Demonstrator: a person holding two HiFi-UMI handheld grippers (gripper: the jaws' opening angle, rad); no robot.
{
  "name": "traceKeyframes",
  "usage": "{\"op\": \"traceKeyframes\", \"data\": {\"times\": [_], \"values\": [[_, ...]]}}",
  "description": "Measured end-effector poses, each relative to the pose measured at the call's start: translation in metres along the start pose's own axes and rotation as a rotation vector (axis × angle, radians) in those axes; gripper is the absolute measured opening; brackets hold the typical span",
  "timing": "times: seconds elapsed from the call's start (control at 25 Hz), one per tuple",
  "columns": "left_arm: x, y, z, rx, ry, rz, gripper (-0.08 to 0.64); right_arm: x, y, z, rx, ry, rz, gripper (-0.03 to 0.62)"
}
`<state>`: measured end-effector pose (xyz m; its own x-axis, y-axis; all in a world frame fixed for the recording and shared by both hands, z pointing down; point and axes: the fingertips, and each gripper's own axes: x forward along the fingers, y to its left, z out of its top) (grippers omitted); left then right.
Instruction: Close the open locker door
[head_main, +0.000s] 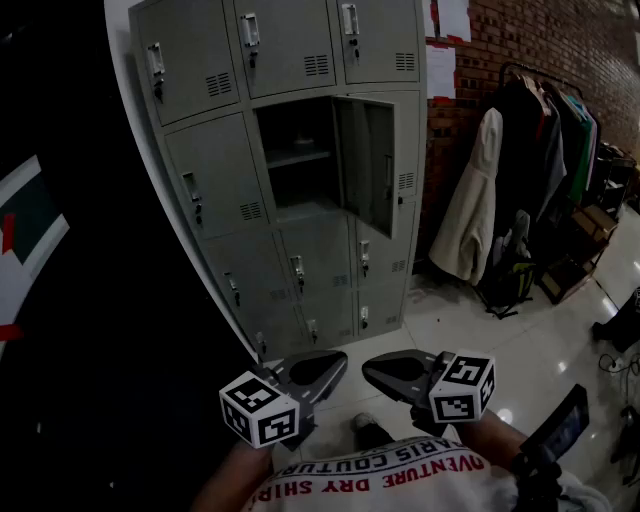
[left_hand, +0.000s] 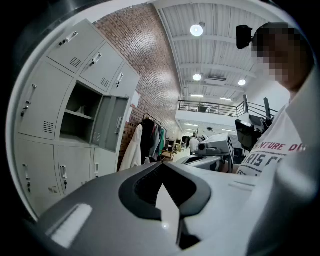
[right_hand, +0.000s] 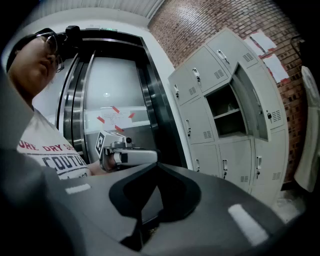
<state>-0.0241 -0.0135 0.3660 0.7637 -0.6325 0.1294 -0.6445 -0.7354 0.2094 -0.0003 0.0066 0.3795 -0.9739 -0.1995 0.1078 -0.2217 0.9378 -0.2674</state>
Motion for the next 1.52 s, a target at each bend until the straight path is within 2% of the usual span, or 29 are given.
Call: {"op": "traceKeyframes", "data": {"times": [0.2,0.36,0.52,0.68,0.84,1.0,1.08,1.24,1.4,1.52], "values": [[0.03,0.045,0.007,-0.003,-0.01,0.024,0.005,0.012,-0.049,0.005,0.036,-0.009,0.069,-0.006],[0.058,0.106,0.01,-0.037,-0.008,0.066,0.005,0.035,-0.113,0.005,0.042,0.013,0.057,-0.006],[0.091,0.166,0.026,-0.051,-0.009,0.095,0.005,0.058,-0.182,0.025,0.072,0.012,0.056,-0.006],[0.121,0.219,0.041,-0.052,0.001,0.126,0.005,0.082,-0.235,0.047,0.045,0.035,0.063,-0.006],[0.142,0.247,0.05,-0.067,-0.001,0.128,0.005,0.096,-0.267,0.066,0.017,0.042,0.077,-0.006],[0.152,0.259,0.057,-0.061,0.001,0.125,0.005,0.097,-0.288,0.067,0.017,0.053,0.069,-0.006],[0.155,0.265,0.057,-0.063,0.0,0.125,0.005,0.089,-0.303,0.063,0.008,0.064,0.026,-0.006],[0.157,0.278,0.052,-0.088,-0.004,0.129,0.005,0.05,-0.353,0.069,-0.044,0.074,-0.146,-0.006],[0.161,0.283,0.055,-0.083,-0.008,0.126,0.005,0.004,-0.406,0.11,-0.024,-0.038,-0.289,-0.006],[0.164,0.286,0.058,-0.071,-0.008,0.128,0.005,-0.017,-0.446,0.148,-0.094,-0.112,-0.419,-0.007]]}}
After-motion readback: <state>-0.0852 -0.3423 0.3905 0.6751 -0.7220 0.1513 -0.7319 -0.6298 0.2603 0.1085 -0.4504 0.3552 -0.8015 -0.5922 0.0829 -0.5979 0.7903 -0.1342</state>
